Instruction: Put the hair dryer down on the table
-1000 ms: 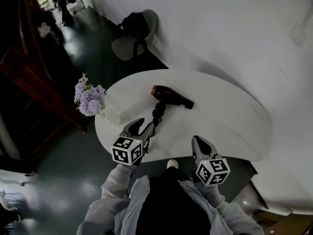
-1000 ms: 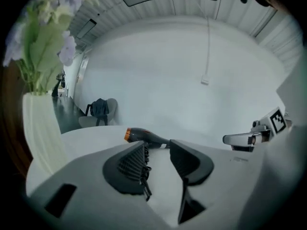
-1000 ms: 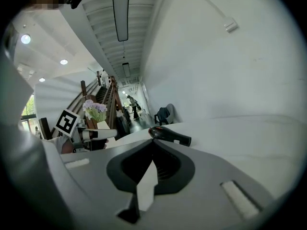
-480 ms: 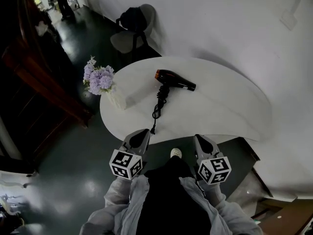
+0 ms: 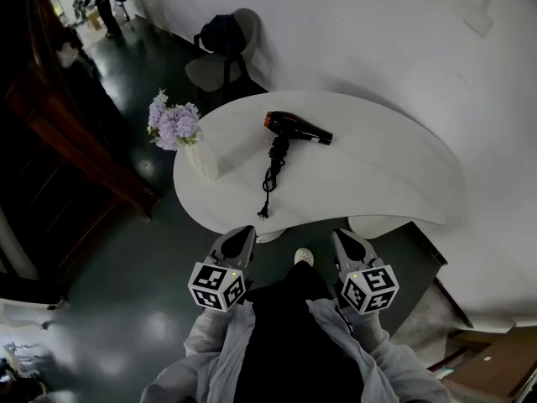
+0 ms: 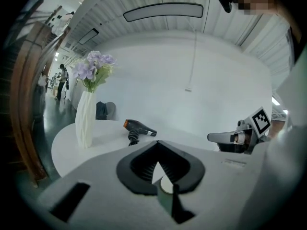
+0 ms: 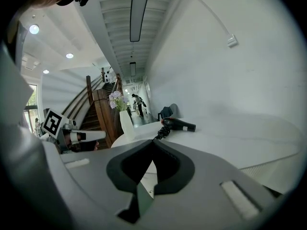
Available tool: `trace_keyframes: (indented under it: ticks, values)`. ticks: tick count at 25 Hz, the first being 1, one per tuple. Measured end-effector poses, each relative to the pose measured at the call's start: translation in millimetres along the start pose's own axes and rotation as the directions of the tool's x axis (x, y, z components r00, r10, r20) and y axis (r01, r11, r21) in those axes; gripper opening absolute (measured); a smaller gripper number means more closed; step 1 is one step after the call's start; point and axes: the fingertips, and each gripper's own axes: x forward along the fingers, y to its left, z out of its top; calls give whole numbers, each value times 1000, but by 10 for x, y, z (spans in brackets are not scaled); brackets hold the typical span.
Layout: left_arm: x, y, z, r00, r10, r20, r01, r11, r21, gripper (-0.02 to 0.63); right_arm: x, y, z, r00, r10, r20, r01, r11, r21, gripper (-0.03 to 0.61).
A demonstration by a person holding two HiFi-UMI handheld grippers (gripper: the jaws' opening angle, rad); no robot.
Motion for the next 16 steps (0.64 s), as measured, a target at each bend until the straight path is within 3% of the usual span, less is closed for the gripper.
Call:
trace_keyframes:
  ticks: [9, 16]
  values:
    - [-59, -29, -24, 1000, -11, 12, 12, 999, -37, 0, 20, 101, -40, 1000, 22, -6, -22, 1000, 11, 8]
    - [-34, -17, -57, 1000, -9, -15, 9, 1000, -15, 0, 35, 95, -31, 1000, 20, -14, -20, 1000, 15, 8]
